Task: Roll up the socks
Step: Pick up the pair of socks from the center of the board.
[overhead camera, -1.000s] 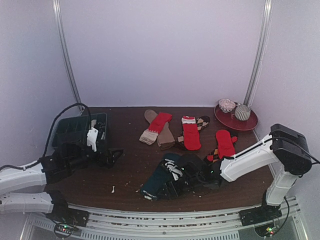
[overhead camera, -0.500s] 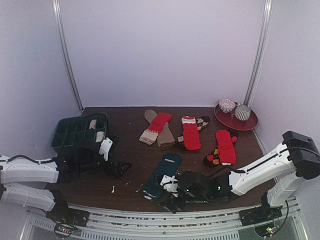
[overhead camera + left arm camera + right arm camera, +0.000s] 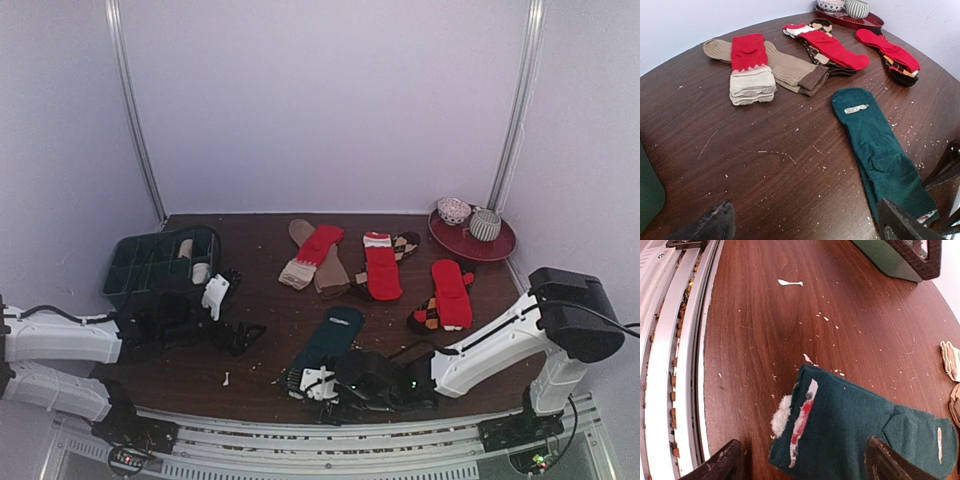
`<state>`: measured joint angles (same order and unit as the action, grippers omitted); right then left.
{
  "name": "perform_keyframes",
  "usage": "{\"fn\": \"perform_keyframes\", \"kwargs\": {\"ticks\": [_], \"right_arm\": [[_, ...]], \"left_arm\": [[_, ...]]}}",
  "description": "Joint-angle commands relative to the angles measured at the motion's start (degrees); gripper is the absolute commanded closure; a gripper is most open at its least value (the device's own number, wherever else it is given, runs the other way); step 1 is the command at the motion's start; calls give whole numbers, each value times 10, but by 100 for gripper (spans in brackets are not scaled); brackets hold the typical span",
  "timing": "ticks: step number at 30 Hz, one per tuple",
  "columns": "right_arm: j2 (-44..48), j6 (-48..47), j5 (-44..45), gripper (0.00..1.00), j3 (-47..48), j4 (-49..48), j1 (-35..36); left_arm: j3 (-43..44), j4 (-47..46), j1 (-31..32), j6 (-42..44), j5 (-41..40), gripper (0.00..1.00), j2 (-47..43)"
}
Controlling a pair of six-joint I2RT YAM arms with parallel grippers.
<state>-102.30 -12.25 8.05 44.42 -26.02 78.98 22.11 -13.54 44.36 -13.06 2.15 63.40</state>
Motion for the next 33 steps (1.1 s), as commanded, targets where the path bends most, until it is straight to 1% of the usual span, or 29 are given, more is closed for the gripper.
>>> {"fn": "perform_keyframes", "kwargs": {"ticks": [1,2,5,8,10,13,14,15,18,20,23,27,30,33], "right_arm": [[-29,6,-29,20,22,5,4],[-35,12,-32,23,28,10,4],[-50,29,-21,26,31,25,3],[-62,42,-5,34,38,37,-3],[-65,58,-3,47,42,49,-12],[-62,88,-18,59,38,65,-25],[-59,100,-32,66,33,68,-30],[-56,110,-53,72,29,73,-34],[-45,145,-138,87,16,80,-50],[-40,168,-212,92,8,83,-66],[-36,196,-343,95,-7,77,-89],[-47,256,-527,95,-33,10,-121],[-70,294,-614,95,-31,-8,-139],[-97,335,-657,95,-31,-14,-168]], "left_arm": [[19,-6,2,16,-6,2,2],[21,-3,2,16,-8,2,3],[22,-1,2,16,-4,2,2],[21,-8,2,20,0,2,3],[23,-8,2,24,1,2,8],[22,-13,2,28,11,2,13],[20,-18,2,30,16,2,13],[18,-23,2,32,22,2,14],[16,-32,2,39,38,2,19],[14,-39,3,46,50,2,18],[1,-59,11,62,72,2,9],[-20,-88,44,85,89,2,5],[-32,-116,102,118,83,2,12],[-31,-135,150,137,72,2,33]]}}
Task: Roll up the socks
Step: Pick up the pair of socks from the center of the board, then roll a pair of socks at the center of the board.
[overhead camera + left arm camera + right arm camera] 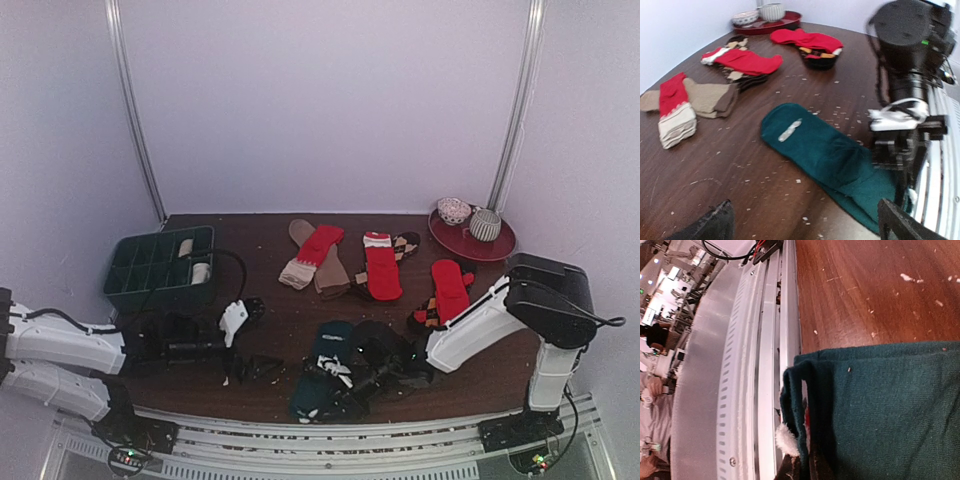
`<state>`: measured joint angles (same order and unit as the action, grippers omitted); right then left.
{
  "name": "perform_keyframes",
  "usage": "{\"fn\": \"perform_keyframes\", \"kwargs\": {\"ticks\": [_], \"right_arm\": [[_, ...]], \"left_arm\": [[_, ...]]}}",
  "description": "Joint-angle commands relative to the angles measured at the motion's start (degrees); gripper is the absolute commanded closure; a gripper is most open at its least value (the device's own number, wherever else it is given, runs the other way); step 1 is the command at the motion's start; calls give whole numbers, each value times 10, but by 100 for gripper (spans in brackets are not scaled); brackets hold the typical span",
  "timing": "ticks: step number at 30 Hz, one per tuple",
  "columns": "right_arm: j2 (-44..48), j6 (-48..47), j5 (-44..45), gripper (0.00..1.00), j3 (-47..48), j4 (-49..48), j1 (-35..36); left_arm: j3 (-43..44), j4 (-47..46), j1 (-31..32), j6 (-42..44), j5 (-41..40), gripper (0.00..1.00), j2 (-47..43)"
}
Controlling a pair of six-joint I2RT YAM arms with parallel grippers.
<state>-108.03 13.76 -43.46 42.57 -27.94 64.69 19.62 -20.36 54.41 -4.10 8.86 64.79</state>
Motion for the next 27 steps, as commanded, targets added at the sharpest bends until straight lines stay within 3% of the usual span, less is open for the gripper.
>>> {"fn": "perform_keyframes", "kwargs": {"ticks": [1,8,20,24,27], "right_arm": [[-45,82,-147,95,-13,4,-38],[-63,134,-148,95,22,53,-87],[-97,53,-153,95,93,233,-112],[-98,39,-156,95,93,247,-114],[-98,36,-160,95,91,247,-116]], "left_arm": [[-4,-67,55,48,6,2,29],[-8,-132,78,40,47,2,71],[63,-170,158,71,14,2,260],[60,-187,158,65,21,14,283],[51,-197,158,53,0,18,298]]}}
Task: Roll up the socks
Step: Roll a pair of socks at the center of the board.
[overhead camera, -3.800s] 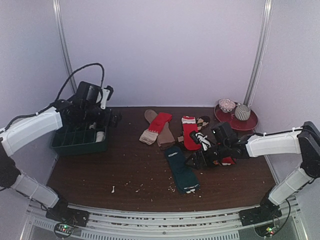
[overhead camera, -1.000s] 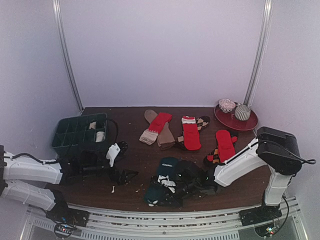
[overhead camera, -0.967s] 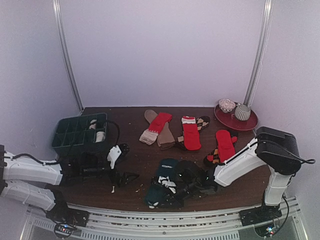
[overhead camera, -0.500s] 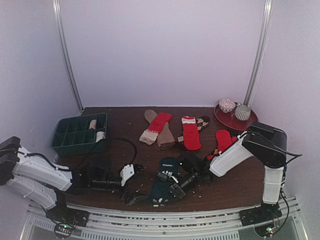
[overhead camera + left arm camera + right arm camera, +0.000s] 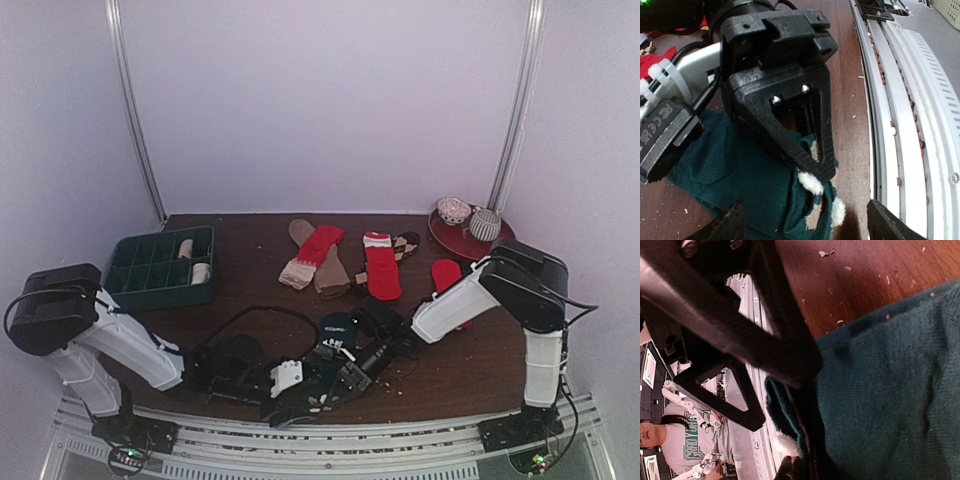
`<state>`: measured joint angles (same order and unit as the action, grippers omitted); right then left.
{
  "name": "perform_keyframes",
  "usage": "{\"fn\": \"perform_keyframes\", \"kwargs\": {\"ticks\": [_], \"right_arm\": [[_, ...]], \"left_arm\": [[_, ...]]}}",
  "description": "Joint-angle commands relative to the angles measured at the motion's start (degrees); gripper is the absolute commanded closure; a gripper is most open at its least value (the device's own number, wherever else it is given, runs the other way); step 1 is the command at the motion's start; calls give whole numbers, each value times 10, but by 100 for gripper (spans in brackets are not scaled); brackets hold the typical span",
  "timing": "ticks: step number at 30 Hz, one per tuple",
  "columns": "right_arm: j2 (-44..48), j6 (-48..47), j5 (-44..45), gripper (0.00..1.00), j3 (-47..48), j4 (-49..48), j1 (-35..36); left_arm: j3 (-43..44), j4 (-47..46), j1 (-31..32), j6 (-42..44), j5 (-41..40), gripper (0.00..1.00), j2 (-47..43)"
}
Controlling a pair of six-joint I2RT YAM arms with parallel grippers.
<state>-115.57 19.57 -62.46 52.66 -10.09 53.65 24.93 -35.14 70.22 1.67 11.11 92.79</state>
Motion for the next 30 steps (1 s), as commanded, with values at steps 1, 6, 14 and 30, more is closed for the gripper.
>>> {"fn": "perform_keyframes", "kwargs": {"ticks": [1,6,14,30], "right_arm": [[-23,-25,27,95,-10,71,-6],[-27,-29,24,95,-8,78,-6],[-25,-31,20,95,-2,83,-9],[161,-41,156,64,-46,-14,-10]], "left_arm": [[-8,-60,0,-8,-30,19,22],[-5,-75,1,-17,-32,35,52],[3,-62,6,-32,-32,70,85],[-2,21,5,-231,-7,100,104]]}}
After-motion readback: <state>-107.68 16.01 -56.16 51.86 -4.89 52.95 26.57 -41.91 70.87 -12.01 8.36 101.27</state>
